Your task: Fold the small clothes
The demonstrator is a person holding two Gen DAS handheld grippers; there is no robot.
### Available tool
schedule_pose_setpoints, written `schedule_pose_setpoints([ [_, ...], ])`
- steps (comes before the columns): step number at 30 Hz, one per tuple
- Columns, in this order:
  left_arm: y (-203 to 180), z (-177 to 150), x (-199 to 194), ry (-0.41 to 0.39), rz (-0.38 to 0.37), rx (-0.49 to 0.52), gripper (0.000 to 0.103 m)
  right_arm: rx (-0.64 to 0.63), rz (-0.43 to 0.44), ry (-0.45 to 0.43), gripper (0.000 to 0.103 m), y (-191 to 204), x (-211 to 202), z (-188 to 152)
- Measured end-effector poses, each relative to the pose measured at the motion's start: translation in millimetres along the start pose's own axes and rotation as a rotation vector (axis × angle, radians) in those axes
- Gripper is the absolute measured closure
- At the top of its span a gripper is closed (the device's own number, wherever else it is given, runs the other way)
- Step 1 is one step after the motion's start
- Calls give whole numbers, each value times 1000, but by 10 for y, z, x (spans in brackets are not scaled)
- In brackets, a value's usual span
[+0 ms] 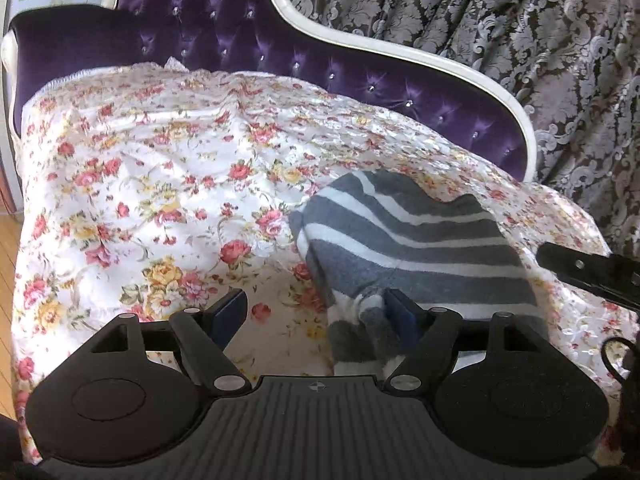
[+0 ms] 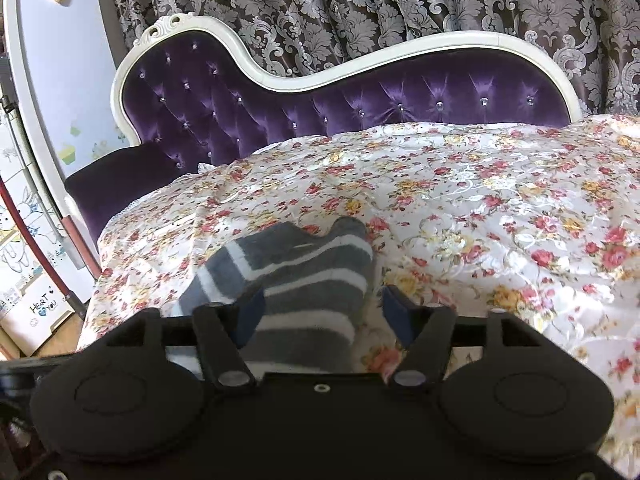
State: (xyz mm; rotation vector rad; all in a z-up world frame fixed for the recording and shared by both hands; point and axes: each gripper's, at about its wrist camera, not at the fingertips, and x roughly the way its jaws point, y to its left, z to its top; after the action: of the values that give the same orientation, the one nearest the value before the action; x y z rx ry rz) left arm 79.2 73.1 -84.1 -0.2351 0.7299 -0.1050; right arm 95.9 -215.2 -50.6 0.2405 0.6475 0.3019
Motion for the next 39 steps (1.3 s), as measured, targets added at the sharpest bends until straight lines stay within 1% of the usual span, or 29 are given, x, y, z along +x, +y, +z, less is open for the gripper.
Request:
schedule_pose_setpoints([
  [1, -14, 7, -16, 0, 5, 4, 24, -1, 2, -2, 21, 16, -37, -12],
  [2, -26, 17, -28, 2, 11, 10, 22, -3, 4, -5, 20, 29, -71, -23],
  [4, -63, 29, -71, 8, 31, 32, 13, -2, 8, -11, 10, 55, -139, -45],
  [5, -81, 30, -92, 9, 42, 44, 8, 2, 10, -12, 7, 66, -165, -53],
  [6, -101, 29, -123, 6, 55, 58, 0, 7, 16, -12, 0, 77, -195, -63],
  [9, -152, 22, -229, -13, 88, 79, 0, 12, 32, -9, 0, 108, -264, -95],
  [11, -169, 23, -294, -20, 95, 76, 0, 3, 30, 2, 0, 141, -298, -116],
  [18, -264, -14, -493, -29, 117, 89, 0, -18, -16, 11, 0, 236, -451, -176],
  [21, -287, -45, -562, -27, 101, 84, 0, -13, -19, 5, 0, 231, -534, -189],
  [24, -316, -70, -603, -4, 43, 68, 0, -2, -19, 9, 0, 235, -598, -200],
  [27, -396, -108, -645, 8, 23, 72, 0, -12, -28, 18, 0, 247, -646, -222],
  [32, -543, -151, -731, 8, 49, 118, 1, -11, -44, 33, 0, 249, -714, -263],
  [35, -602, -153, -813, -12, 57, 136, 1, -19, -61, 49, 0, 252, -737, -276],
  [37, -651, -150, -870, -33, 80, 155, 1, -36, -65, 52, 0, 270, -753, -282],
  [39, -712, -145, -917, -55, 124, 182, 1, -56, -72, 52, 0, 297, -763, -283],
])
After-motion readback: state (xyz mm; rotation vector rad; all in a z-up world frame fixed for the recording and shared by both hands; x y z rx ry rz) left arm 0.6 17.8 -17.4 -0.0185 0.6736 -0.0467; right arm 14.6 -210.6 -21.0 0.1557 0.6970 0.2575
